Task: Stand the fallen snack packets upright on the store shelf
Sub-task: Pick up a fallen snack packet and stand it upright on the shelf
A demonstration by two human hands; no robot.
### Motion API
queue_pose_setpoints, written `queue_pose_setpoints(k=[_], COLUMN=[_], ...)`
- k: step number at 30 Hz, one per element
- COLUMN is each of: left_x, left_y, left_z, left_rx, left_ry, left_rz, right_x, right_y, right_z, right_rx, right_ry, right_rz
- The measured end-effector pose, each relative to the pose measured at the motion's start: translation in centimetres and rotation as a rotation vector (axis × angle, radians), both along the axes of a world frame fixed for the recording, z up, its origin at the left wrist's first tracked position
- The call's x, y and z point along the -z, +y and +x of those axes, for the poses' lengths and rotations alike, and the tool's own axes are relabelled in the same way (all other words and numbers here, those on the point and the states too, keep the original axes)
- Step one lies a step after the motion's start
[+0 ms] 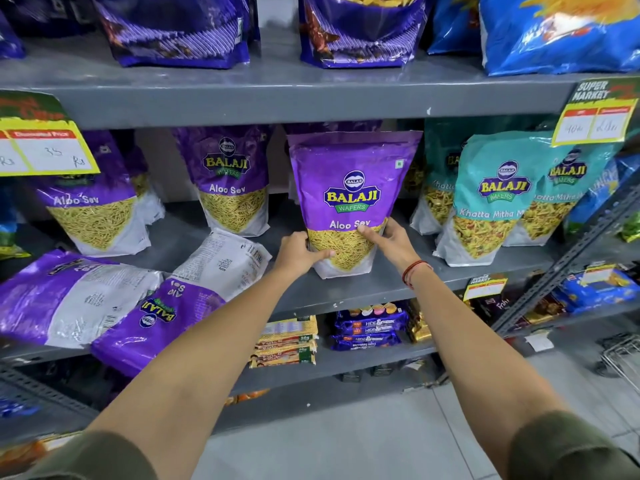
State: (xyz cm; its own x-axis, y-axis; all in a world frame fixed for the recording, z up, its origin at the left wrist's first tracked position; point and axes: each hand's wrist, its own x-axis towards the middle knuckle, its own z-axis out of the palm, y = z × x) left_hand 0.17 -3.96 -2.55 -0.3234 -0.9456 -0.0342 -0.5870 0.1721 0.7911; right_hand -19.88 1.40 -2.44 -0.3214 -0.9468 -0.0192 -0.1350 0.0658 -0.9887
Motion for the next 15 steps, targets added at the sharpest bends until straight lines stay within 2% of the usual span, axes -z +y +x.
queue_pose_setpoints(k=[8,11,15], left_x=[-0.1,0.8,1.3], left_y=[2.2,2.8,5.1], left_z=[-0.8,-0.6,0.6], left_rx=[-0.003,-0.014,-0.129], left_ry=[0.028,0.046,0.153], left_rz=[0.006,0.036,0.111], right_x=[0.6,1.4,2.0], right_y=[1.5,2.4,4.5], right_z=[-0.4,0.4,1.9], right_rx=[0.043,0.068,0.368], right_ry=[0.01,0.023,0.203], right_rz=[-0.02,0.033,-0.018])
